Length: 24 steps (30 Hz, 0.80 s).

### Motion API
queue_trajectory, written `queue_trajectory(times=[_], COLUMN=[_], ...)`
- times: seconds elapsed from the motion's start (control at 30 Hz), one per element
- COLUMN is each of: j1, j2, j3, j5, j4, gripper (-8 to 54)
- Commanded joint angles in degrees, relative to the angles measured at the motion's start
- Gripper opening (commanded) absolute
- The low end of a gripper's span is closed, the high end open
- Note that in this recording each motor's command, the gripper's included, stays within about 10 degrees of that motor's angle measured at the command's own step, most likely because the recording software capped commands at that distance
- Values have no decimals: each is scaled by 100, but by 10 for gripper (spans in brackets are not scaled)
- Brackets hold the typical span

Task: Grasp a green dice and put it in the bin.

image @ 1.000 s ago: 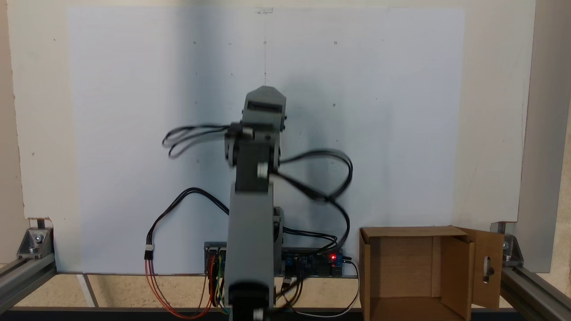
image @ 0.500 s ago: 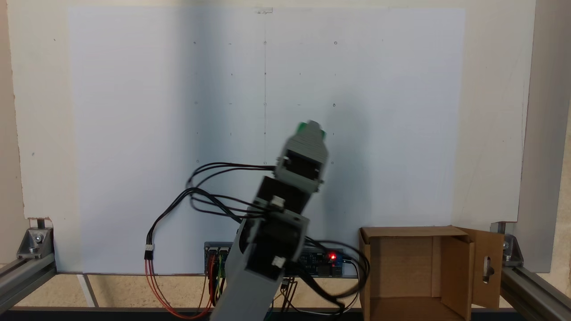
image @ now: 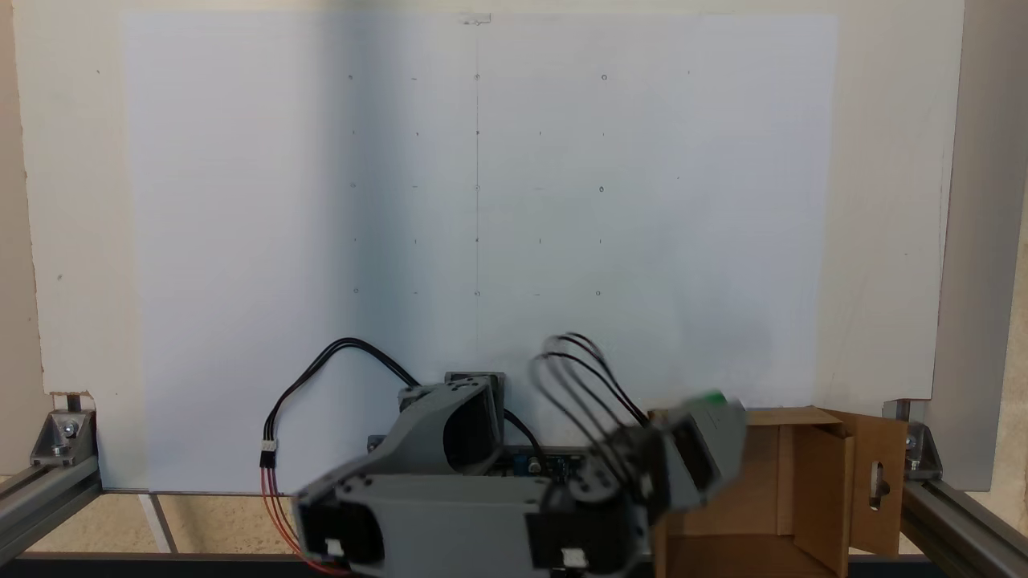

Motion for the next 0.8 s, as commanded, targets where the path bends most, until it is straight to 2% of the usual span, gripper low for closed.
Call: queue_trajectory(times=[0.0,0.1,0.3,0.47,0.5,0.53,0.57,0.63,0.77], j1=[912,1617,1670,1617,1679,1731,1775,1846,1846], j2=[-272,-1063,-2259,-2733,-2760,-2839,-2927,-2927,-2830], j3=[-369,-369,-369,-369,-360,-343,-343,-343,-360], j5=[-387,-466,-703,-694,-686,-677,-659,-633,-132], j4=[-519,-1125,-1494,-2039,-2013,-1995,-1986,-2004,-2127], gripper=[115,115,115,115,235,320,336,410,410])
